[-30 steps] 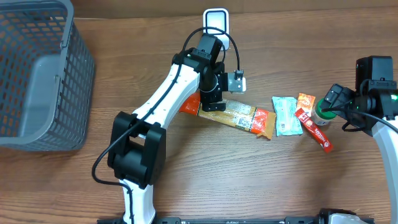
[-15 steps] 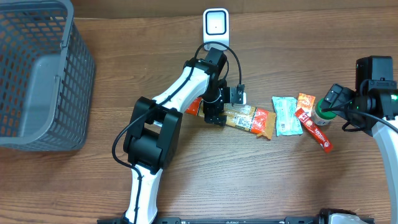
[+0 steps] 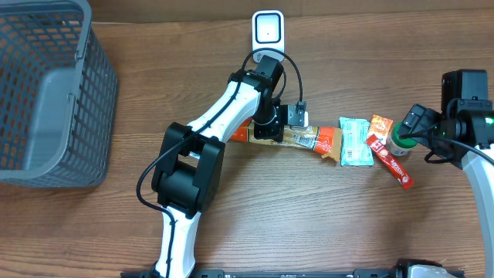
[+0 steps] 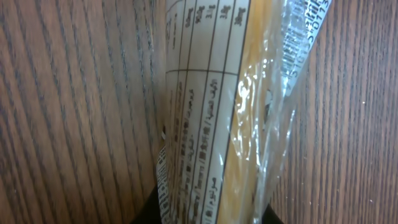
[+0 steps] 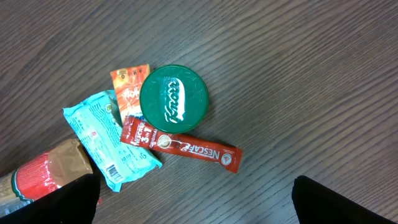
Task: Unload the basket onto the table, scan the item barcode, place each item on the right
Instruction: 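Raise the spaghetti pack with the left gripper toward the white scanner, then hold the spaghetti pack upright in front of the white scanner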
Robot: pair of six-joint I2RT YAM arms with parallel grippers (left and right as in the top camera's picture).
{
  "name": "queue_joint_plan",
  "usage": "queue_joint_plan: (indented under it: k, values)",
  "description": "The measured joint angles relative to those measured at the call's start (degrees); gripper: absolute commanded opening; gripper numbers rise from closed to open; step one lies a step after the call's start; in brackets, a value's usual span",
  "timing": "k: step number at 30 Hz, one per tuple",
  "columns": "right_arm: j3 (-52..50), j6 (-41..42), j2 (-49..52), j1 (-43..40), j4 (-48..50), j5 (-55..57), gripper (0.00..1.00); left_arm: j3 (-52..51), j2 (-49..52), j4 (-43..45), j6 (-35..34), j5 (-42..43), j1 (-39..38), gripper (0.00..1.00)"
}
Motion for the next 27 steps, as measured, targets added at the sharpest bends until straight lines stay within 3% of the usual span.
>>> queue_joint_plan:
  k: [4,13,20,27]
  values:
    - [0.0,-0.02,0.0,0.0,0.02,0.0,1.0,0.57,0.02,-0.39,-3.56,-1.49,-0.39,0.04]
    - [0.0,-0.02,0.0,0.0,0.0,0.02,1.0,10.19,1.77,-8.96,-18.93,-12.41,-2.29,0.04]
    - [0.0,-0.04,0.0,0.0,0.04,0.0,1.0,14.16,0.81,-11.8,-24.9,-17.4,-2.25,0.04]
    - [0.0,-0.02,0.0,0.0,0.02,0.0,1.0,14.16,-6.27,-13.31,-30.93,-24.92,-5.81,0.04]
